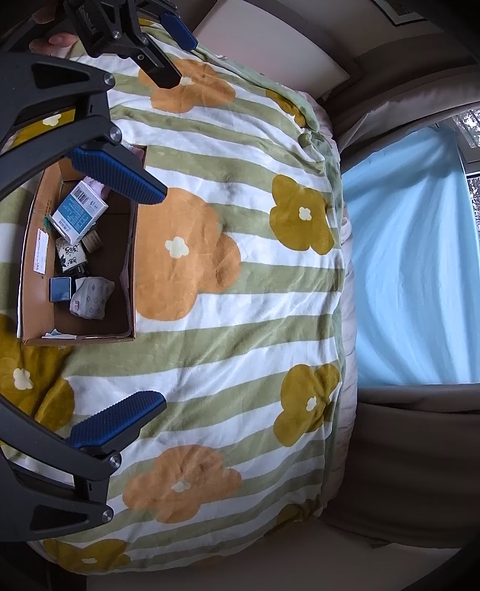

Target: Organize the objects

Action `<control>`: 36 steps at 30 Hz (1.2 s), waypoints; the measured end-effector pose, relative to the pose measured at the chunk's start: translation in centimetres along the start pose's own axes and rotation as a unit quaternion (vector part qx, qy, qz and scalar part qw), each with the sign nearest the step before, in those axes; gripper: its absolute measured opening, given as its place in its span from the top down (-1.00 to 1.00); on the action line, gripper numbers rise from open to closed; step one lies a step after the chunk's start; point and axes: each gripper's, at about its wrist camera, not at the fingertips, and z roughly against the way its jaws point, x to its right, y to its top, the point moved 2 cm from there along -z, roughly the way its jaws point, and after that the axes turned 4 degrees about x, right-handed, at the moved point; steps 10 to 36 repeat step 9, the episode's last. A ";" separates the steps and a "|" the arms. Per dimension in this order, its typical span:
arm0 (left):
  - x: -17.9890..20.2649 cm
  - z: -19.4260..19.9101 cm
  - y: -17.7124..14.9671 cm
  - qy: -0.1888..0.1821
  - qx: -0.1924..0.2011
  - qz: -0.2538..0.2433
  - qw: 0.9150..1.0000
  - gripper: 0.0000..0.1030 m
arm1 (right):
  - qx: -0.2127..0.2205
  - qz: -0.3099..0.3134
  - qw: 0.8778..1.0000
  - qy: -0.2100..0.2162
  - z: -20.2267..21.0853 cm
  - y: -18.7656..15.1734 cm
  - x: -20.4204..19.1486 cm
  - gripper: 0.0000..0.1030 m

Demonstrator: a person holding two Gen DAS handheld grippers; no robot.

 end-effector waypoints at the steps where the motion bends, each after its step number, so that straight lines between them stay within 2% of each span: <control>1: 0.1 0.2 0.0 0.008 0.004 -0.004 1.000 -0.99 | 0.001 0.000 1.000 0.000 0.1 -0.1 0.0 -0.96; 4: 0.4 0.8 -0.1 0.025 0.016 -0.017 0.999 -0.99 | 0.002 0.001 1.000 0.002 0.3 0.0 -0.1 -0.96; 8: 0.5 1.7 -0.2 0.029 0.030 -0.018 0.999 -0.99 | 0.006 0.007 1.000 0.005 0.9 0.0 -0.3 -0.96; 36: 0.5 1.8 -0.3 0.028 0.029 -0.019 0.999 -0.99 | 0.007 0.009 1.000 0.006 1.0 -0.1 -0.3 -0.96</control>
